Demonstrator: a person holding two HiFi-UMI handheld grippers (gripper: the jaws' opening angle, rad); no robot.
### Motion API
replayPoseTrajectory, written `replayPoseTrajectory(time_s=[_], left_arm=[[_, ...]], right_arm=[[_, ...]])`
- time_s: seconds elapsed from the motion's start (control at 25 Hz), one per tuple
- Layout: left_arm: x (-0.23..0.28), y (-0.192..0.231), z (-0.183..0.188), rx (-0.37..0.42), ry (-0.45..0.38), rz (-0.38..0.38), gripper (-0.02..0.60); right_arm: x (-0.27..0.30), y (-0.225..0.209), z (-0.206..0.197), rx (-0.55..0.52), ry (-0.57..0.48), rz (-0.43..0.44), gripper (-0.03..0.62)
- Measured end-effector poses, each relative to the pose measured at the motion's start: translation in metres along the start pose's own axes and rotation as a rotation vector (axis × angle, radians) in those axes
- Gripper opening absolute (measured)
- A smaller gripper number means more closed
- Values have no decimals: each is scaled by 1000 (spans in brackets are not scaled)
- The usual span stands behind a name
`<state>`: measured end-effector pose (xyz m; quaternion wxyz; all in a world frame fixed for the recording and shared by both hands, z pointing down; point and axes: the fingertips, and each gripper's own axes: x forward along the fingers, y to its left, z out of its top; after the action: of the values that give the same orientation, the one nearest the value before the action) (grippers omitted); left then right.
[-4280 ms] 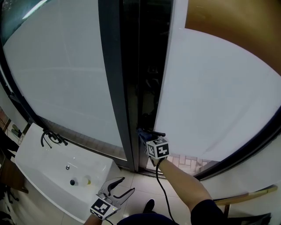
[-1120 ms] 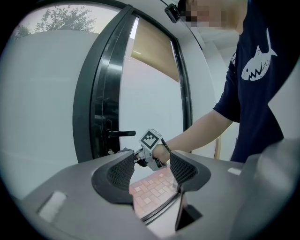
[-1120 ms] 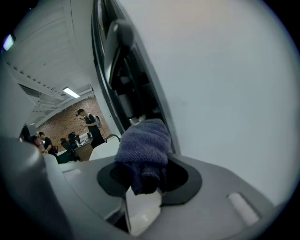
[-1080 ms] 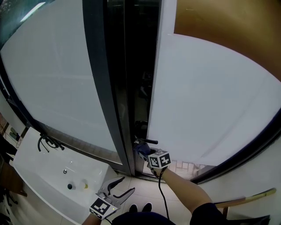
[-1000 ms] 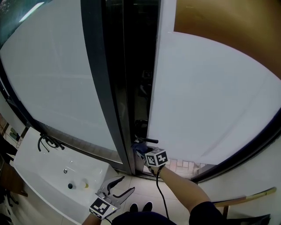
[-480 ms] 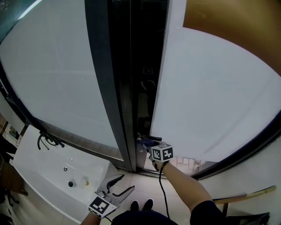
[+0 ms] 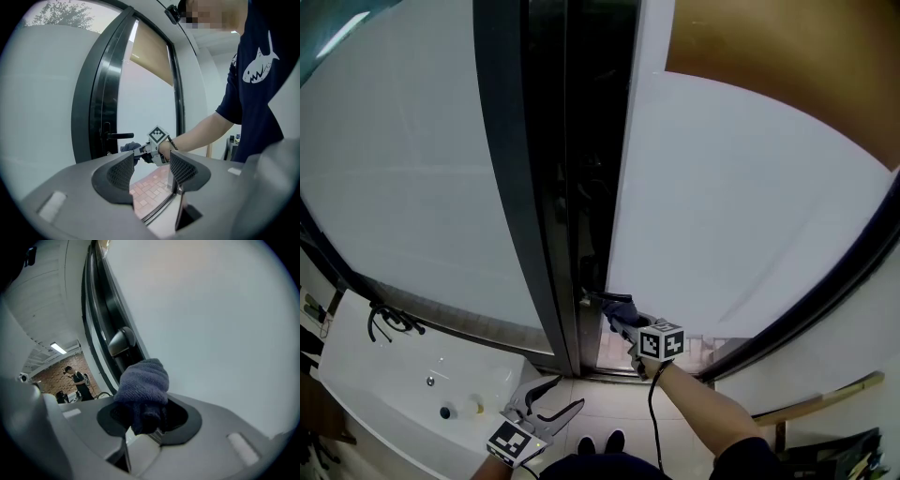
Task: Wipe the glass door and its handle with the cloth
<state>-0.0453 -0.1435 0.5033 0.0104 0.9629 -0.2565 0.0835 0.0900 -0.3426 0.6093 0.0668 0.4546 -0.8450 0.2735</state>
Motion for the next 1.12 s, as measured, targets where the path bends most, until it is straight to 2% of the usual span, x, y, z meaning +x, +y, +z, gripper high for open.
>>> replayPoseTrajectory(time_s=[0.12, 0.36, 0.6, 0.8, 1.12], left_arm=[[-1, -1, 1, -2, -9, -30, 236], [9, -6, -6, 8, 2, -99, 236], [22, -29, 2, 38, -7, -168, 236], [23, -54, 2, 46, -1, -186, 236], [2, -115, -2, 44, 11, -177, 236]], right_arm=[[-37, 9, -4, 13, -36, 2, 146], [-122, 37, -2, -65, -132, -7, 146], [-205, 56, -12, -67, -238, -74, 146], [-254, 72, -35, -30, -293, -107, 147], [-319, 98, -78, -34, -302, -113, 147]])
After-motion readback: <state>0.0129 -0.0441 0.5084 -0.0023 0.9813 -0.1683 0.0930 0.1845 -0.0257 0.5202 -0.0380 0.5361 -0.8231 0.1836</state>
